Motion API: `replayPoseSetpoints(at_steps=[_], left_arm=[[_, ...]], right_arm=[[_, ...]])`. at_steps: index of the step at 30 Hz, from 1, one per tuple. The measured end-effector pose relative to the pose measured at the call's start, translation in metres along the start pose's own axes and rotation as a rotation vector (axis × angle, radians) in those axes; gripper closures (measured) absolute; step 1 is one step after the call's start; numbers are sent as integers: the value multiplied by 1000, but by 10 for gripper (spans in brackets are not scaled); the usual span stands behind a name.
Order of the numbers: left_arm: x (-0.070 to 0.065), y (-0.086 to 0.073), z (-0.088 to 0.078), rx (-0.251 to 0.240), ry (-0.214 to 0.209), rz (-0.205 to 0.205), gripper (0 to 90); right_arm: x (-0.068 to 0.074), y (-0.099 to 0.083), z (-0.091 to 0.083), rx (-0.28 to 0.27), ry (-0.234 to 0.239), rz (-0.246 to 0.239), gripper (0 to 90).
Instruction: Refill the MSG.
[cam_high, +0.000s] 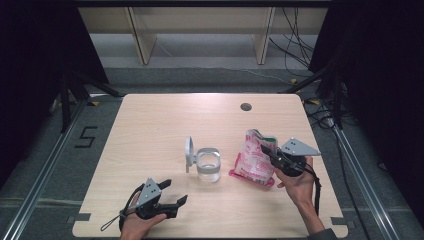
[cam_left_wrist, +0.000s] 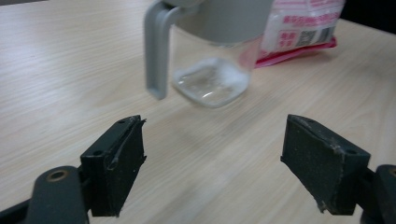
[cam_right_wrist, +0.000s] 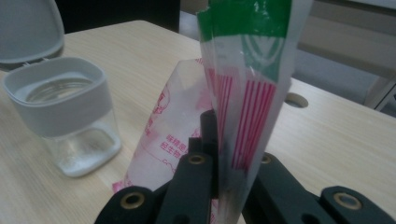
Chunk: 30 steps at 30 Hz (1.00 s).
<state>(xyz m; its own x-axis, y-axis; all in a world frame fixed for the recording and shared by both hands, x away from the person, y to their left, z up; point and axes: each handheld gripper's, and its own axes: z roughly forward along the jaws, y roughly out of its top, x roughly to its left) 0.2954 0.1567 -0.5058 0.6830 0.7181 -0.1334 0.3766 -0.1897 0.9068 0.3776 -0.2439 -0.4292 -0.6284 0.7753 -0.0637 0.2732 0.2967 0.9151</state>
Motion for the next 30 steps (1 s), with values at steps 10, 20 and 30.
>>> replayPoseSetpoints(at_steps=[10,20,30], left_arm=[[-23,7,24,12,-79,67,208],[-45,19,67,22,-140,114,223],[-72,30,99,-6,-155,153,234]], right_arm=[[14,34,-4,36,27,-135,900],[15,55,-19,36,32,-173,900],[27,84,-45,3,77,-221,900]])
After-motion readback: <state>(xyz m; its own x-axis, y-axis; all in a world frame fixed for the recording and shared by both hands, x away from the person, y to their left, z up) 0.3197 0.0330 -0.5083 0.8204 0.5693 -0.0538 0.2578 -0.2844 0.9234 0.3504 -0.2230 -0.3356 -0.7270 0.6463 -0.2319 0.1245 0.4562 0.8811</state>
